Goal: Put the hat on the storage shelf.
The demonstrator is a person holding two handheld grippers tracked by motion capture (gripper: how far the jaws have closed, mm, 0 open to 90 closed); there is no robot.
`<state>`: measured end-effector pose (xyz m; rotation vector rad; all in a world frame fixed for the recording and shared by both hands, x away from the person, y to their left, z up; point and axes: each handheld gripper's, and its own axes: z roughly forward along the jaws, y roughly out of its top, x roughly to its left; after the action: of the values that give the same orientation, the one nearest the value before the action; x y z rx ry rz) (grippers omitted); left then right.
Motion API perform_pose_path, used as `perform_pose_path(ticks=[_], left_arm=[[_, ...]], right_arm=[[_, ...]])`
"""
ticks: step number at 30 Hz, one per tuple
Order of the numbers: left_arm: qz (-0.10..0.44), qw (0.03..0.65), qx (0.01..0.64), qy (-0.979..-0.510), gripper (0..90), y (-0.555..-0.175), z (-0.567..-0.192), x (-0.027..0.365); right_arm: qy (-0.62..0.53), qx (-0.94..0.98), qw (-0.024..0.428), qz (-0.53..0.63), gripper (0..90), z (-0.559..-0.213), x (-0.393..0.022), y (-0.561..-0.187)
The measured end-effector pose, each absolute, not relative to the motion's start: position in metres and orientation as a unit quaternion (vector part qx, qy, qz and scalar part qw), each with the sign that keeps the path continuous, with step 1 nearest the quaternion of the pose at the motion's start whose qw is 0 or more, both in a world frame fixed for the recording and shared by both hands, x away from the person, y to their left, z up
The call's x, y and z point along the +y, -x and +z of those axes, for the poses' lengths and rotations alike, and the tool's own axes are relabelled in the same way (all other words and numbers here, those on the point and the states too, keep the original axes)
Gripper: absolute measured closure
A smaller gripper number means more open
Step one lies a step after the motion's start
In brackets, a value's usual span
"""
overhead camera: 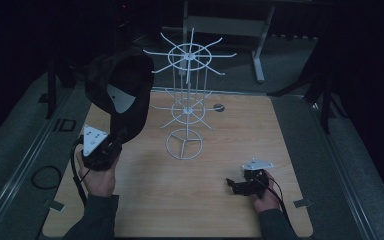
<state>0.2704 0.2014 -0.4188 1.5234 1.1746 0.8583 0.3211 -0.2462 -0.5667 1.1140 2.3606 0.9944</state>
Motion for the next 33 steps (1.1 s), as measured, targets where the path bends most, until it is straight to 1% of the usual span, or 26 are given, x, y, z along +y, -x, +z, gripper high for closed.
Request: perform_pose_path(ticks=[33], left_arm=[[0.373,0.495,0.48,-0.621,86.7,-0.2678,-0.4157,0.1961]], right_arm=[[-0.393,0.832,0.173,0.35,11.7,-0.5667,-0.2462,-0.321]])
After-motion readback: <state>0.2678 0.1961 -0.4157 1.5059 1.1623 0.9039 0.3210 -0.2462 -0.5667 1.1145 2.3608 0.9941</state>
